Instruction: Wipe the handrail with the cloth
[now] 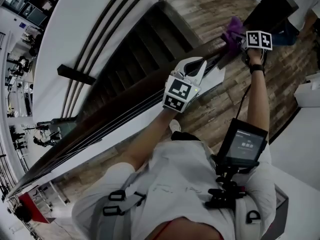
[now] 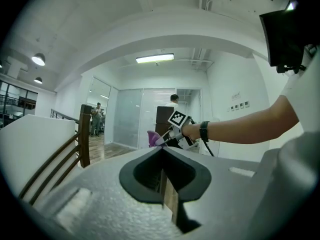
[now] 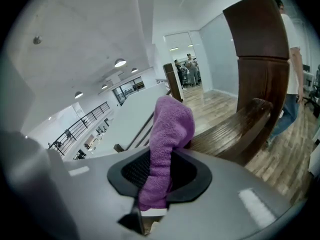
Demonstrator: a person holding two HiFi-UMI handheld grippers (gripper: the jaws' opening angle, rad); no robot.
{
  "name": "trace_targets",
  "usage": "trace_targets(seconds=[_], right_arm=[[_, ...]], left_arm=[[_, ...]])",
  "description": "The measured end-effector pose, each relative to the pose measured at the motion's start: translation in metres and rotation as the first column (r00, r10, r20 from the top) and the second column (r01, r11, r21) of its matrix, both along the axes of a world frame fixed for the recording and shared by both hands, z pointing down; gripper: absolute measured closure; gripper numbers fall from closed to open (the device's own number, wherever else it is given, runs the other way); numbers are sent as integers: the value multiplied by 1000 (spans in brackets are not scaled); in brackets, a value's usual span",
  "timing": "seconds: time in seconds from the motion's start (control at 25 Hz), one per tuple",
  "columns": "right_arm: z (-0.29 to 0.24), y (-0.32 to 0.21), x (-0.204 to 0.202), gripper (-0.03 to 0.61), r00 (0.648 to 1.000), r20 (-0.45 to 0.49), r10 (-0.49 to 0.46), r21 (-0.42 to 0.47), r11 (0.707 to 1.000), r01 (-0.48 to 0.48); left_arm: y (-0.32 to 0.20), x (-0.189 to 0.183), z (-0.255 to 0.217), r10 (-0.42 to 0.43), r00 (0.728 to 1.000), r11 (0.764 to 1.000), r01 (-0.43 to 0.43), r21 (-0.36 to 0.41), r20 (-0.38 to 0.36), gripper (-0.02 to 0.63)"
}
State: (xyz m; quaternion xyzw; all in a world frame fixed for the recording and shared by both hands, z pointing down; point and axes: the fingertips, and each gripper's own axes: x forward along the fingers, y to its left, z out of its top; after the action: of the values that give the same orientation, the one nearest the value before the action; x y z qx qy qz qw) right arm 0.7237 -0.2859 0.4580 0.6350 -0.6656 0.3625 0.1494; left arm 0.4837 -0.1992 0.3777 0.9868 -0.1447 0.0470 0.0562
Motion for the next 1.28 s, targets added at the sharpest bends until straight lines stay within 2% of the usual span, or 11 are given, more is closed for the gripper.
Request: trace_targets(seconds=[0.24, 0.48, 0.6, 0.68, 0.76, 0.8, 0.88, 0.92, 1.0, 1.12, 1.28], right_arm=[[-11, -3, 61, 485, 995, -38, 96, -5, 995, -96], [-25, -10, 140, 483, 944, -247, 217, 45, 976, -212], [-16, -35, 158, 485, 918, -327, 224, 5, 972, -235], [-12, -39, 152, 485, 906, -386, 173, -64, 975, -213], [-14, -40, 120, 485, 914, -397, 87, -101, 985, -138], [-18, -43, 90, 485, 930, -364, 45, -82, 993, -80], [-25, -60, 0, 485, 976, -209, -65, 24, 997, 72], [-28, -72, -59, 485, 982, -114, -148, 87, 984, 158], [-34, -100, -191, 485, 936, 16, -352, 179, 922, 343], [-55, -121, -388, 485, 782, 85, -618, 264, 771, 580], [-87, -73, -593, 485, 552, 59, -832, 365, 532, 764]], left_arm=[[5, -1, -3, -14, 1000, 1000, 14, -19, -4, 617], [0, 7, -5, -43, 999, 999, 43, -18, 2, 617], [-26, -3, 1, -94, 996, 995, 94, -28, -2, 617], [-31, -19, 1, -135, 991, 990, 135, -27, 1, 617], [-31, -41, -3, -177, 984, 984, 177, -21, -4, 617], [-31, -54, -5, -200, 980, 980, 200, -11, -8, 617], [-35, -92, -11, -271, 962, 962, 271, 22, -24, 617], [-38, -117, -14, -326, 945, 944, 327, 37, -40, 617], [-49, -182, -19, -470, 880, 879, 473, 52, -73, 615], [-58, -298, -24, -680, 728, 726, 685, 61, -86, 615], [-14, -440, -29, -844, 529, 525, 849, 61, -92, 615]])
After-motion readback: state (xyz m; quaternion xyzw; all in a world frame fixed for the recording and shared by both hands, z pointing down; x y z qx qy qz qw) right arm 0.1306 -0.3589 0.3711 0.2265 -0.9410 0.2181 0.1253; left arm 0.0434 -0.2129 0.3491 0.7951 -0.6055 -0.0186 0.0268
